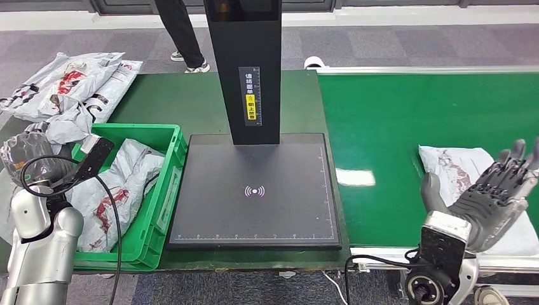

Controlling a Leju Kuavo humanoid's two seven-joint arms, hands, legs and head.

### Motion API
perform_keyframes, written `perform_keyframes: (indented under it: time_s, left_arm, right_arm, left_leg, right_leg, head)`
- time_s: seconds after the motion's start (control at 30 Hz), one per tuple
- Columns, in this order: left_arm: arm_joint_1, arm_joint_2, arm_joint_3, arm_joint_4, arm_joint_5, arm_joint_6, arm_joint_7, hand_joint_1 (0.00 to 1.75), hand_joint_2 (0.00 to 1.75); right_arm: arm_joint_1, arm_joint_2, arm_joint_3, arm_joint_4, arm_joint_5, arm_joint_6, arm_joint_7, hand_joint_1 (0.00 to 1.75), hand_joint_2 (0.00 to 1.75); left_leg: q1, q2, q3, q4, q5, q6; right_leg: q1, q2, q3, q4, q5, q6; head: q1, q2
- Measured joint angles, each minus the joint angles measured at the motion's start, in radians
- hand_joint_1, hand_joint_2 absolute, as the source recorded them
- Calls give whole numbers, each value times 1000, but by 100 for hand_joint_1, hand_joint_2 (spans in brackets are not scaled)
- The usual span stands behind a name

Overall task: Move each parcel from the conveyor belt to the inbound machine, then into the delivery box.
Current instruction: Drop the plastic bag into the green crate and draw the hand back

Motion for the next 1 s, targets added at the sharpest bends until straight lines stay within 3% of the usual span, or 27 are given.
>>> perform_keyframes:
  time_s: [1.0]
  left_arm:
    - [0,-3,0,0,0,0,-2,175,175]
  right_arm:
    - [0,0,0,0,0,0,0,0,175]
  left_leg:
    - [0,0,0,0,0,0]
  right_leg:
    - [0,0,0,0,0,0]
  head:
    - [0,0]
